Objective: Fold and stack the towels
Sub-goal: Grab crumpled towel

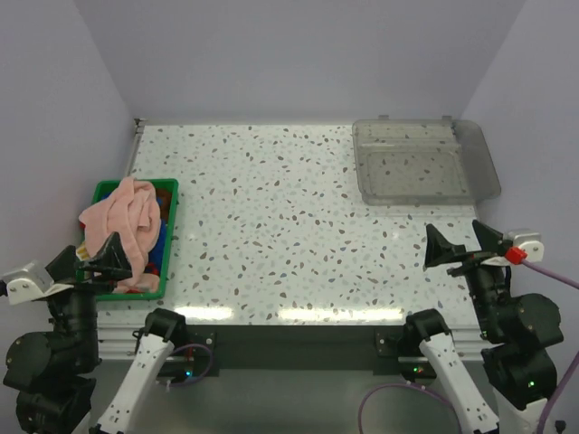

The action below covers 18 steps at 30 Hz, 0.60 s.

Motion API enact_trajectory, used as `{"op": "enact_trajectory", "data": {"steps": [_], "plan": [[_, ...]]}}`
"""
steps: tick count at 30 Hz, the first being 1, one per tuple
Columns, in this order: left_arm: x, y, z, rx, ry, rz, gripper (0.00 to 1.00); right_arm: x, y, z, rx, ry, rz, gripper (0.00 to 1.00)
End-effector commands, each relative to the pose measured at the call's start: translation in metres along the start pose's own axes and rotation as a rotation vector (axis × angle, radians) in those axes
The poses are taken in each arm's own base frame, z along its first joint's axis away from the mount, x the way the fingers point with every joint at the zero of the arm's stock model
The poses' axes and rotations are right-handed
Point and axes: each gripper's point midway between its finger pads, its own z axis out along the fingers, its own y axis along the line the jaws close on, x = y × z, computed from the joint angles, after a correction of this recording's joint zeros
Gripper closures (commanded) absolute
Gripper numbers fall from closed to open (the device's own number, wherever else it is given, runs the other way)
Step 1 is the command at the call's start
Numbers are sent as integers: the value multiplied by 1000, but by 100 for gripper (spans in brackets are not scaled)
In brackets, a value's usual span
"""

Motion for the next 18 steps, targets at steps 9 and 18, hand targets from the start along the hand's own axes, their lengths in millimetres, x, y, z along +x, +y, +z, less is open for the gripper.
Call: {"op": "enact_trajectory", "data": {"steps": [9, 18], "plan": [[39, 3, 39, -166, 151, 10, 0, 48, -9, 30, 110, 185, 59, 1], [116, -23, 121, -306, 491, 169, 0, 118, 16, 68, 14, 472, 37, 1]]}}
